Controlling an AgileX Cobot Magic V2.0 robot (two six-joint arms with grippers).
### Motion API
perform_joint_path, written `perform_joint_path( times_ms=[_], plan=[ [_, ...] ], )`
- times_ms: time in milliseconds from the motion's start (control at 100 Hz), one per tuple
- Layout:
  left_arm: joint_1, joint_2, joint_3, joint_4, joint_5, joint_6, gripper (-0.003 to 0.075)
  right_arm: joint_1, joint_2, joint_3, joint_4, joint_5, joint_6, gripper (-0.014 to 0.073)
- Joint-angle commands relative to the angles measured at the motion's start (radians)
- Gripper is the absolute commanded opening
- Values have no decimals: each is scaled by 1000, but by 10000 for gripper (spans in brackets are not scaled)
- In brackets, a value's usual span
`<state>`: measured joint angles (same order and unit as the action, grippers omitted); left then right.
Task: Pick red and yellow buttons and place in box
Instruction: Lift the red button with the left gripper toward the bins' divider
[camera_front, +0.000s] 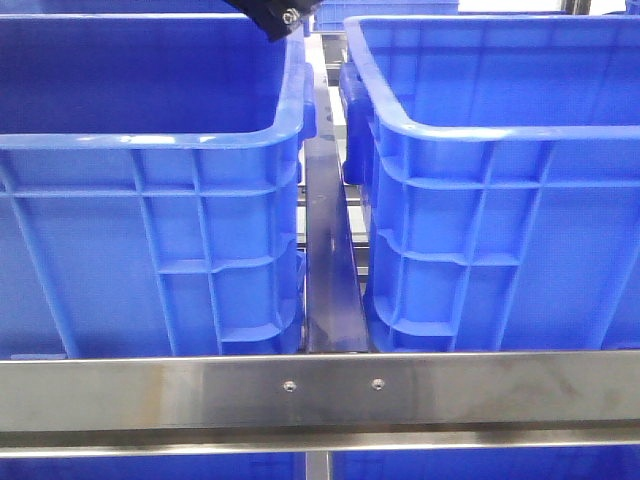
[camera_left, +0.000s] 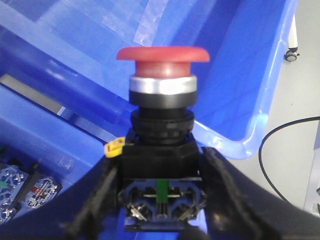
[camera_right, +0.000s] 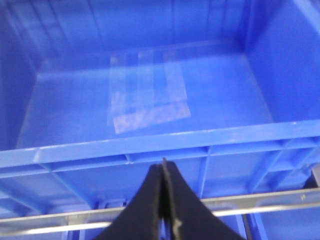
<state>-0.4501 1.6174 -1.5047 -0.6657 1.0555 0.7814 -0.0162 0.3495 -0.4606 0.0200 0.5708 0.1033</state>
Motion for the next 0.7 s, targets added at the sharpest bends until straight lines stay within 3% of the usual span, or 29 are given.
perform_joint_path(
  times_ms=[0, 110, 170, 250, 490, 690],
  plan=[
    [-9, -41, -31, -57, -28, -2, 227, -6, 83, -84, 2, -12, -1, 81],
    [-9, -41, -31, -57, -28, -2, 227, -6, 156, -149, 5, 15, -1, 307],
    [-9, -41, -31, -57, -29, -2, 227, -6, 187, -176, 5, 17, -1, 485],
    [-9, -41, -31, -57, -29, -2, 227, -6, 227, -217, 19, 21, -1, 612],
    [-9, -41, -31, -57, -29, -2, 227, 2, 352, -339, 162, 74, -49, 603],
    [-9, -41, -31, -57, -29, -2, 227, 2, 476, -441, 508, 143, -219, 589]
  ],
)
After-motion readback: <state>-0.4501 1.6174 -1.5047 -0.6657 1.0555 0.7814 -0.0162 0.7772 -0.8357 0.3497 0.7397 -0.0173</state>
